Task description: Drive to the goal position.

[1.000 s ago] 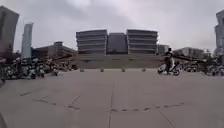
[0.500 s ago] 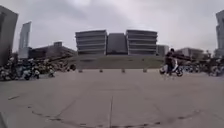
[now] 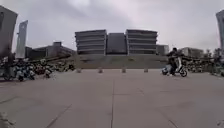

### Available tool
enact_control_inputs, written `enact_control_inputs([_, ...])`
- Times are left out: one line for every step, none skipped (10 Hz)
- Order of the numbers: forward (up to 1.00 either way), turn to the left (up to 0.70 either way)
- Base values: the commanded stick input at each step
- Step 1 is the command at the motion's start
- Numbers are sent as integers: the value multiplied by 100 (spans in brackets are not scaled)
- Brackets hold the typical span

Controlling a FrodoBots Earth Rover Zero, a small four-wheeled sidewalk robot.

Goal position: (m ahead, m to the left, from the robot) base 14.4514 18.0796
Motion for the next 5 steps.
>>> enact_control_inputs([70, 2])
enact_control_inputs([70, 2])
enact_control_inputs([70, 2])
enact_control_inputs([70, 2])
enact_control_inputs([70, 2])
